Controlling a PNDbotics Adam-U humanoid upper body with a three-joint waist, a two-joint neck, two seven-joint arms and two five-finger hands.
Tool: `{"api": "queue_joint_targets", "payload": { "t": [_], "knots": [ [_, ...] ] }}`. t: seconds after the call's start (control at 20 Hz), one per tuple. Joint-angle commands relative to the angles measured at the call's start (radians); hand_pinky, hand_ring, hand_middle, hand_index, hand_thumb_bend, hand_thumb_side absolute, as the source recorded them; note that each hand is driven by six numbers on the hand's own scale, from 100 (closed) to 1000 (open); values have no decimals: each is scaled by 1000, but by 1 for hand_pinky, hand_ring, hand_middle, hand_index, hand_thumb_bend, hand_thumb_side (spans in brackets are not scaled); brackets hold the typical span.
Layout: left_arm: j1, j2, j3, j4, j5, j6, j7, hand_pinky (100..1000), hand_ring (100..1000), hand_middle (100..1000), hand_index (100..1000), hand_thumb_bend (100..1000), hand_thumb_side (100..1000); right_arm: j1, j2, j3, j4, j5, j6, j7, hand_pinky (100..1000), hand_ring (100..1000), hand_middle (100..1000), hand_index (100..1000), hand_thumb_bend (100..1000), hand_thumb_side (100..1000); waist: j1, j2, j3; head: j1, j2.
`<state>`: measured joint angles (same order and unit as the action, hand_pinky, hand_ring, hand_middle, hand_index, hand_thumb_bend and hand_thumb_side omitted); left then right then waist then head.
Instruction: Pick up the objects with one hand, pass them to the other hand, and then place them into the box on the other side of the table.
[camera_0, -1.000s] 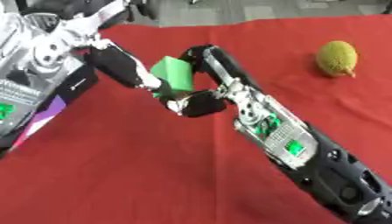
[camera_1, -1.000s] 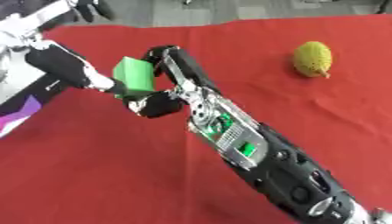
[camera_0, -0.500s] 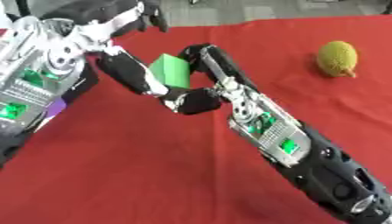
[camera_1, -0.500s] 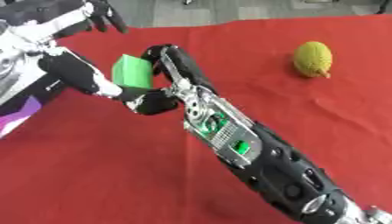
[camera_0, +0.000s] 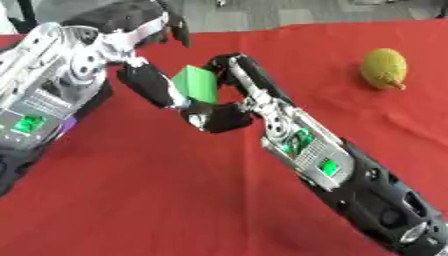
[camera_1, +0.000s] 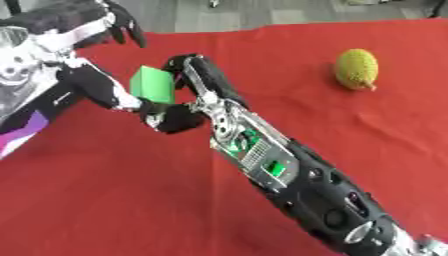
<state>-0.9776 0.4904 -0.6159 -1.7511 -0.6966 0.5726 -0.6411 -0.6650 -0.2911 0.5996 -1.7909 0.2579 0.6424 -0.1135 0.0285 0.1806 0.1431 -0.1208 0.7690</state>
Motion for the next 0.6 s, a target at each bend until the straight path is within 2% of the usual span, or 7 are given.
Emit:
{"api": "queue_joint_targets", "payload": {
  "t": [0.05, 0.35, 0.6],
  "knots": [
    [-20, 6, 0, 14, -5, 25, -44, 737, 736, 725, 730, 643, 313, -12, -20, -7, -44, -9, 3, 5, 773, 657, 585, 599, 356, 101, 10, -40, 0, 2, 1],
    [-22, 3, -2, 34, 20, 22, -72, 738, 736, 725, 729, 646, 297, -14, -26, -10, -58, -11, 3, 9, 774, 657, 585, 599, 351, 100, 10, -41, -1, 1, 1],
    [-22, 0, -2, 35, 38, 23, -50, 733, 724, 716, 724, 650, 314, -14, -27, -8, -59, -19, 1, 16, 776, 658, 585, 598, 347, 100, 12, -41, -1, -2, 1]
  ]
}}
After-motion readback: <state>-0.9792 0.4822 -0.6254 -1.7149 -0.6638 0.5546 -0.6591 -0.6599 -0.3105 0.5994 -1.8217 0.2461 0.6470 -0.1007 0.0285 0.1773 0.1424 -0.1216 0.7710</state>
